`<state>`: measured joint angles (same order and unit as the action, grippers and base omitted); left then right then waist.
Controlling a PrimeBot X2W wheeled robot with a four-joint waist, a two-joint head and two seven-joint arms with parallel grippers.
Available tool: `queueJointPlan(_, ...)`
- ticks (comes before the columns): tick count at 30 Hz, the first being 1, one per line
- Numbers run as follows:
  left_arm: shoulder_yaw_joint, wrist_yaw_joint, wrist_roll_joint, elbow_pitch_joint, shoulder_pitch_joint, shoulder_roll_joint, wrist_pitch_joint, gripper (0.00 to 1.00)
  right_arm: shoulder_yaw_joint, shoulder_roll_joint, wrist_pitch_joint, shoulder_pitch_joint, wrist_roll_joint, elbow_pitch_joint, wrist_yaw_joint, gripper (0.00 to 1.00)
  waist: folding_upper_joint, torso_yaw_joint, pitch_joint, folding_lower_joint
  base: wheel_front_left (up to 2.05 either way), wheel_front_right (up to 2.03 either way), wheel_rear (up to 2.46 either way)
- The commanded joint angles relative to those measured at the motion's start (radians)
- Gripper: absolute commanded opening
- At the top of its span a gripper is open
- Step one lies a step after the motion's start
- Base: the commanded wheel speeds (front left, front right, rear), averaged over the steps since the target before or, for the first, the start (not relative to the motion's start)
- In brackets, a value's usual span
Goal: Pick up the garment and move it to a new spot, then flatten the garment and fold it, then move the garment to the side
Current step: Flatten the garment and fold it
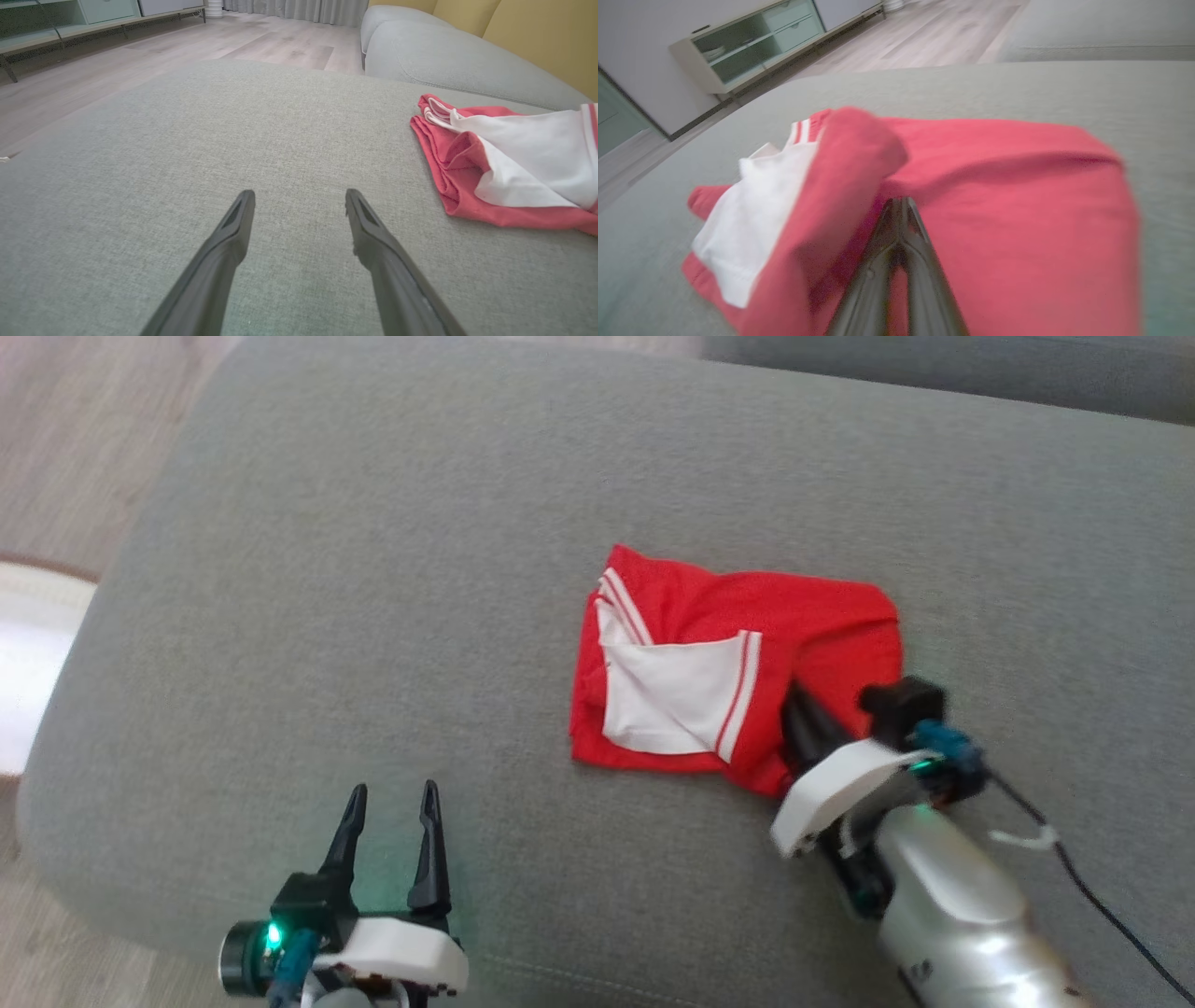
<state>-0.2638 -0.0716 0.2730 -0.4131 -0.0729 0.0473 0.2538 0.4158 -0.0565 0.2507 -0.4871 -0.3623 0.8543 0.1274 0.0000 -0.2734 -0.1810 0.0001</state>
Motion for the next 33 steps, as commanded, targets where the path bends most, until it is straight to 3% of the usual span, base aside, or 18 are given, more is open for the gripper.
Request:
queueJointPlan(1, 0.028, -0.005, 0.004, 0.032, -0.04, 0.003, 0.008, 1.0, 0.076, 0.006, 0.01, -0.024, -0.03, -0.025, 0.003, 0.0, 0.0, -0.03, -0.016, -0.0001, 0.0, 0.0, 0.0)
queueJointPlan(7, 0.056, -0.014, 0.013, 0.045, -0.031, 0.003, 0.008, 1.0, 0.372, 0.006, 0.01, 0.005, -0.144, -0.113, 0.003, 0.0, 0.0, -0.022, -0.002, -0.0001, 0.0, 0.0, 0.0)
queueJointPlan(11, 0.078, -0.012, 0.006, 0.05, -0.026, 0.003, 0.008, 1.0, 0.46, 0.006, 0.011, -0.009, -0.207, -0.132, 0.003, 0.0, 0.0, 0.011, 0.019, -0.0001, 0.0, 0.0, 0.0)
queueJointPlan(15, 0.093, -0.005, -0.008, 0.05, -0.027, 0.003, 0.008, 1.0, 0.371, 0.004, 0.011, -0.025, -0.199, -0.146, 0.003, 0.0, 0.0, 0.058, 0.043, -0.0001, 0.0, 0.0, 0.0)
queueJointPlan(21, 0.106, 0.003, -0.026, 0.047, -0.026, 0.003, 0.008, 1.0, 0.093, -0.001, 0.011, 0.038, -0.089, -0.185, 0.003, 0.01, 0.0, 0.131, 0.075, -0.0001, 0.0, 0.0, 0.0)
queueJointPlan(23, 0.115, 0.003, -0.031, 0.044, -0.026, 0.003, 0.008, 1.0, 0.009, -0.002, 0.011, 0.07, -0.038, -0.205, 0.003, 0.87, 0.0, 0.152, 0.082, -0.0001, 0.0, 0.0, 0.0)
queueJointPlan(24, 0.118, 0.006, -0.035, 0.04, -0.026, 0.003, 0.008, 1.0, -0.032, -0.001, 0.011, 0.087, -0.015, -0.213, 0.003, 1.0, 0.0, 0.16, 0.084, -0.0001, 0.0, 0.0, 0.0)
queueJointPlan(33, 0.153, 0.017, -0.048, 0.018, 0.004, 0.003, 0.008, 1.0, -0.266, 0.004, 0.011, 0.204, 0.099, -0.245, 0.003, 1.0, 0.0, 0.203, 0.118, -0.0001, 0.0, 0.0, 0.0)
